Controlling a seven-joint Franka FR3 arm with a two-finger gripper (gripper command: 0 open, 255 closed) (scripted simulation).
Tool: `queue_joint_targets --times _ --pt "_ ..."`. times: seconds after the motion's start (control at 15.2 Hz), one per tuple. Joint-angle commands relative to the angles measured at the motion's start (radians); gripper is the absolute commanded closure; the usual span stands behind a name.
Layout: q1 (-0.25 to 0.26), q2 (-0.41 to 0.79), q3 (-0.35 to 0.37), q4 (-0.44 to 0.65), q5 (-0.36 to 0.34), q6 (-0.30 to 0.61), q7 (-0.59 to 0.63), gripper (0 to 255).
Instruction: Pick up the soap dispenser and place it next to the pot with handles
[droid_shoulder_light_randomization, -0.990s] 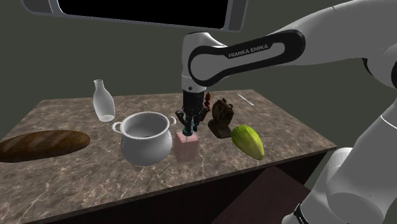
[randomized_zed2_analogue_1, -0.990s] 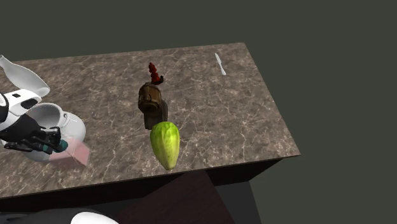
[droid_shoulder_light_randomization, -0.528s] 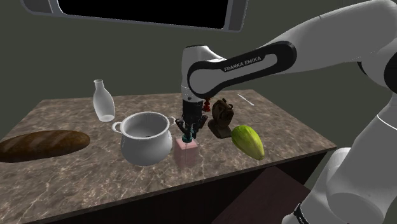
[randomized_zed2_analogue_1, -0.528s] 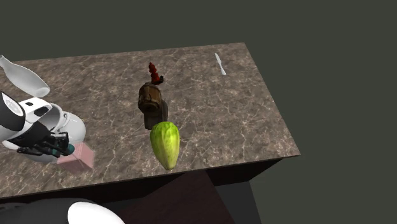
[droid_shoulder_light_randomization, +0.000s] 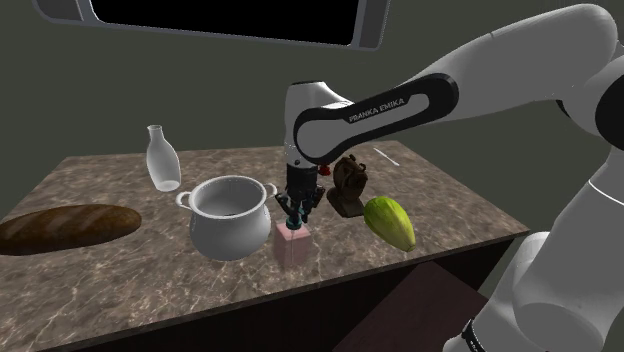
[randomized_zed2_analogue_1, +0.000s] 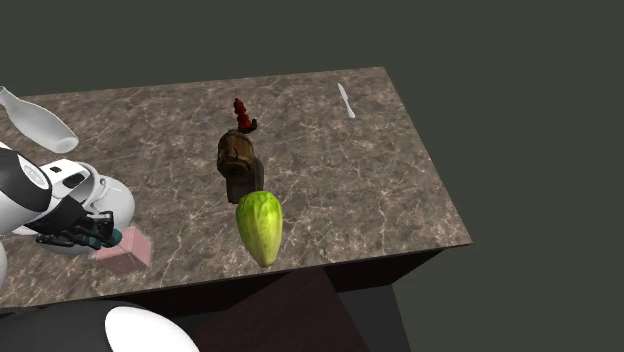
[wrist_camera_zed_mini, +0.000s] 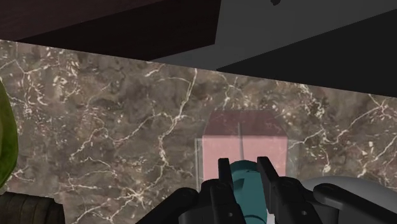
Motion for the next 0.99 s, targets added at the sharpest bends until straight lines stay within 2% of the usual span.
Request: queue_joint_targets --times 0.0,0.07,0.13,0.46,0.73,0.92 --pt "0.0 0.0 0.0 0.0 0.0 0.0 0.0 255" --pt "0.0 0.0 0.0 0.0 0.0 0.0 0.0 255" --pt "0.0 0.0 0.0 0.0 0.0 0.0 0.0 0" --pt "0.0 0.0 0.0 0.0 0.0 0.0 0.0 0" --pt "-0.005 -0.033 -0.005 0.094 0.002 -0.127 -0.003 0" --pt "-0.005 -0.033 -0.005 0.094 0.002 -0.127 -0.003 0"
